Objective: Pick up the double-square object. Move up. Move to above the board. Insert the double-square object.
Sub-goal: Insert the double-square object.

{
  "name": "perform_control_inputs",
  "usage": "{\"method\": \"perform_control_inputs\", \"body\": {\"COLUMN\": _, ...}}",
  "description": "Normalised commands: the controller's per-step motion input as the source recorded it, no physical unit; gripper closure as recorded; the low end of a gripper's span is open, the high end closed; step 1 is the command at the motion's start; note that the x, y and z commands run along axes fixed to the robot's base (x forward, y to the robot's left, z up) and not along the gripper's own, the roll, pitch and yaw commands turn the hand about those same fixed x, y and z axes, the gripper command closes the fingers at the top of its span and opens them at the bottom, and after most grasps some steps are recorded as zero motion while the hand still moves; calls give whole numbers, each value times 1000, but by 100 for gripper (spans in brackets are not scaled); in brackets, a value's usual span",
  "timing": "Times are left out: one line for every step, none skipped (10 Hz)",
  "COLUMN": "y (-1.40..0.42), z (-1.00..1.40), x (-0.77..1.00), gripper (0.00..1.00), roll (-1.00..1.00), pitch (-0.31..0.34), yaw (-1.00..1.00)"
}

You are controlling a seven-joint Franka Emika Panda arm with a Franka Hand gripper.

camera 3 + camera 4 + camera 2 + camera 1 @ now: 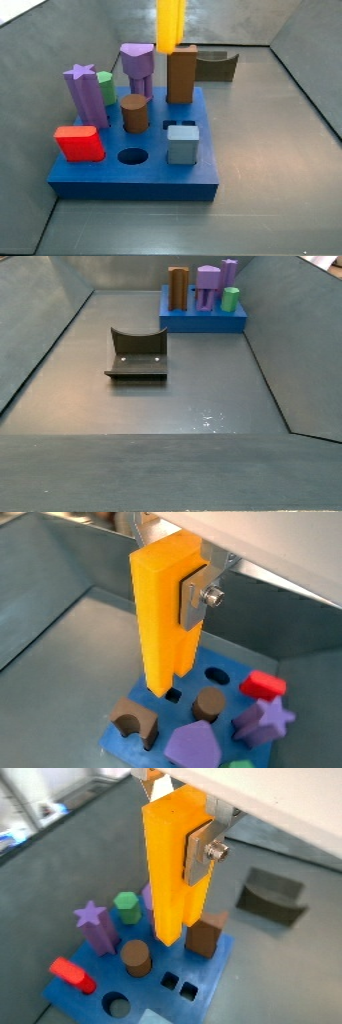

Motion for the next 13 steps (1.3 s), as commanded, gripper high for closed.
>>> {"method": "perform_control_inputs", "body": {"y": 0, "z": -434, "x": 14, "gripper": 100, "roll": 0, "pitch": -76, "yaw": -1000}}
{"method": "perform_control_inputs", "body": {"y": 0, "z": -451, "x": 0, "gripper": 100, "roll": 0, "pitch": -71, "yaw": -1000}}
{"method": "perform_control_inputs", "body": {"y": 0, "z": -451, "x": 0, "gripper": 100, "roll": 0, "pitch": -74, "yaw": -1000}}
{"method": "perform_control_inputs", "body": {"y": 0, "z": -451, "x": 11, "gripper": 100, "roll": 0, "pitch": -93, "yaw": -1000}}
{"method": "perform_control_inputs", "body": {"y": 0, "z": -474, "x": 20, "gripper": 100, "roll": 0, "pitch": -109, "yaw": -1000}}
{"method": "perform_control_inputs", "body": {"y": 0, "z": -480, "x": 20, "gripper": 100, "roll": 0, "pitch": -124, "yaw": -1000}}
{"method": "perform_control_inputs", "body": {"y": 0, "z": -483, "x": 14, "gripper": 100, "roll": -11, "pitch": -136, "yaw": -1000}}
{"method": "perform_control_inputs", "body": {"y": 0, "z": -489, "x": 9, "gripper": 100, "roll": -7, "pitch": -131, "yaw": -1000}}
{"method": "perform_control_inputs", "body": {"y": 0, "z": -489, "x": 171, "gripper": 100, "roll": -10, "pitch": -117, "yaw": -914}}
{"method": "perform_control_inputs", "body": {"y": 0, "z": -460, "x": 166, "gripper": 100, "roll": -13, "pitch": -89, "yaw": -929}}
{"method": "perform_control_inputs", "body": {"y": -17, "z": -463, "x": 194, "gripper": 100, "roll": -11, "pitch": -51, "yaw": -889}}
{"method": "perform_control_inputs", "body": {"y": -123, "z": -351, "x": 280, "gripper": 100, "roll": -46, "pitch": 0, "yaw": -763}}
{"method": "perform_control_inputs", "body": {"y": -257, "z": -180, "x": 291, "gripper": 100, "roll": -31, "pitch": 11, "yaw": -666}}
